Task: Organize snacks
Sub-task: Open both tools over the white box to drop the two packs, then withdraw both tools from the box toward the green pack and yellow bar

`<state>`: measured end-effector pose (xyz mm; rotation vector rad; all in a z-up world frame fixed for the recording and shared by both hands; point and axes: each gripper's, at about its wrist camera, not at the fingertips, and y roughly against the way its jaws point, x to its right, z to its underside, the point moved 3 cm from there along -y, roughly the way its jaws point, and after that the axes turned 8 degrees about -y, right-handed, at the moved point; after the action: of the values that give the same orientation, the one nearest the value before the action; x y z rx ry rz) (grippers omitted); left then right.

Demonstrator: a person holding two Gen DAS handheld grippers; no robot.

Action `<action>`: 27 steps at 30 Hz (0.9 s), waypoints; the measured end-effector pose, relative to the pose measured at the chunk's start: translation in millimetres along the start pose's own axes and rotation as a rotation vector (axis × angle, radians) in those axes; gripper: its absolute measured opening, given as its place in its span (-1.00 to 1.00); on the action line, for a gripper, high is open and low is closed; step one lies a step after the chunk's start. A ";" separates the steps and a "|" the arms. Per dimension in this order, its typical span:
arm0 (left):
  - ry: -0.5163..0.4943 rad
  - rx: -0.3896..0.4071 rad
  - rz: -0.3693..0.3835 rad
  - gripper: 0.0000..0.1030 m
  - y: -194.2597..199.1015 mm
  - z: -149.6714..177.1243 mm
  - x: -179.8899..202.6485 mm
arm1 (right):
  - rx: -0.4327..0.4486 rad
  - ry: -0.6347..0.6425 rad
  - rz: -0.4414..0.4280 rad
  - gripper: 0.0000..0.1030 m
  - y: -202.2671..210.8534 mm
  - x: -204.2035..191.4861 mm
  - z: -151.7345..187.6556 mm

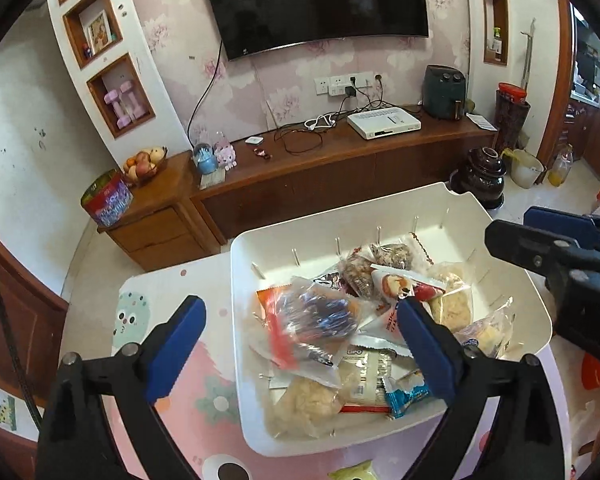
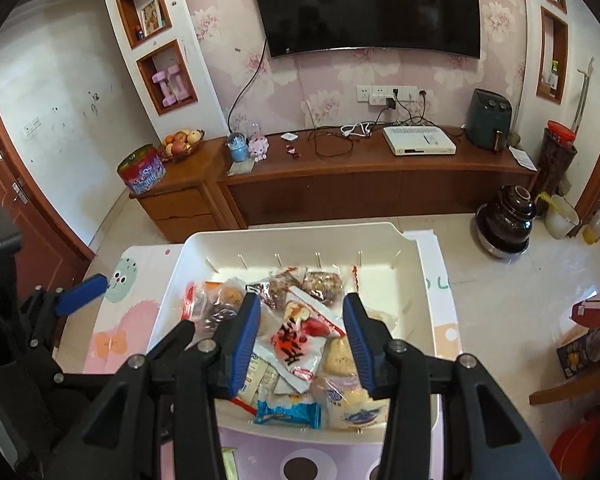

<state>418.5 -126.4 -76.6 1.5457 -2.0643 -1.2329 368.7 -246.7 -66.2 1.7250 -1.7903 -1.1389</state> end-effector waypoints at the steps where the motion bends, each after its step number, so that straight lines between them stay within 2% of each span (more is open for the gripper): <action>1: -0.004 -0.003 -0.002 0.86 -0.1 1.0 0.5 | -0.002 0.000 0.002 -0.12 0.0 0.3 1.4; 15: -0.002 -0.008 0.010 0.86 23.4 16.3 2.1 | 0.003 0.006 -0.006 -0.02 21.8 -4.4 16.6; 27: 0.004 0.017 0.008 0.86 89.8 53.2 -1.4 | 0.040 -0.022 -0.048 0.02 82.5 1.7 49.0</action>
<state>326.1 -95.1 -39.5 1.5444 -2.0818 -1.2116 279.3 -242.9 -31.6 1.7946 -1.8054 -1.1524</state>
